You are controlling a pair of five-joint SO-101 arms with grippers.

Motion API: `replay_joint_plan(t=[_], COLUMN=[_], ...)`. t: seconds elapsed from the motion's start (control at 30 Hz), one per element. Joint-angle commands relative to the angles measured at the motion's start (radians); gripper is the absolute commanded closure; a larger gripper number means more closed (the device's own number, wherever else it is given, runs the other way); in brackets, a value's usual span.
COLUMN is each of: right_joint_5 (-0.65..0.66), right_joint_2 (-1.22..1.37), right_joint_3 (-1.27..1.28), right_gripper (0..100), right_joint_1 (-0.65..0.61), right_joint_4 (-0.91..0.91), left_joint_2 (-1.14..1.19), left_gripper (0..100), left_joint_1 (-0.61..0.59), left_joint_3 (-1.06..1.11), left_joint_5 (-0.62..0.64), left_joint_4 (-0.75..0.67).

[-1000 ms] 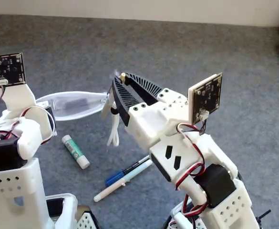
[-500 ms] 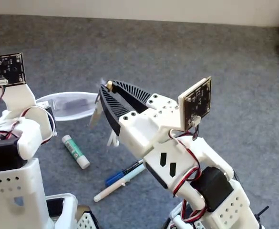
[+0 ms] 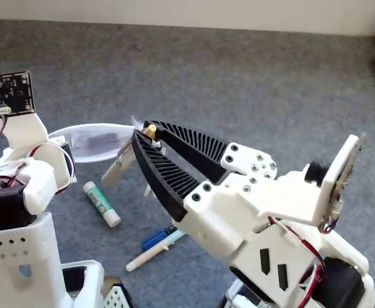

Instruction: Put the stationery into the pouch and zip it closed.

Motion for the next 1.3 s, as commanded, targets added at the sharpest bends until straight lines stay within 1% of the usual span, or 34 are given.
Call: replay_joint_plan(t=[0.0,0.07,0.17,0.3,0.4,0.63,0.73,1.1,1.27], right_joint_5=[0.011,0.011,0.011,0.011,0.011,0.011,0.012,0.012,0.014], right_joint_2=[-0.005,-0.007,-0.012,-0.002,-0.005,-0.005,-0.005,-0.005,-0.005], right_joint_3=[-0.059,-0.056,-0.053,-0.041,0.019,0.197,0.266,0.394,0.501], right_gripper=[99.4,99.4,99.4,99.4,99.4,99.4,99.4,99.4,99.4], right_joint_1=[-0.008,-0.008,-0.004,0.065,0.088,0.16,0.173,0.173,0.173], right_joint_4=[0.001,-0.025,-0.127,-0.217,-0.305,-0.44,-0.498,-0.524,-0.611], left_joint_2=[0.036,0.036,0.036,0.036,0.036,0.036,0.036,0.036,0.036], left_gripper=[99,99,99,99,99,99,99,99,99], left_joint_1=[-0.012,-0.012,-0.012,-0.012,-0.012,-0.012,-0.012,-0.012,-0.012], left_joint_3=[0.019,0.019,0.019,0.019,0.019,0.019,0.019,0.019,0.022], left_joint_5=[0.009,0.009,0.009,0.009,0.009,0.009,0.009,0.009,0.009], left_joint_4=[-0.006,-0.005,-0.005,-0.005,-0.005,-0.006,-0.008,-0.008,-0.008])
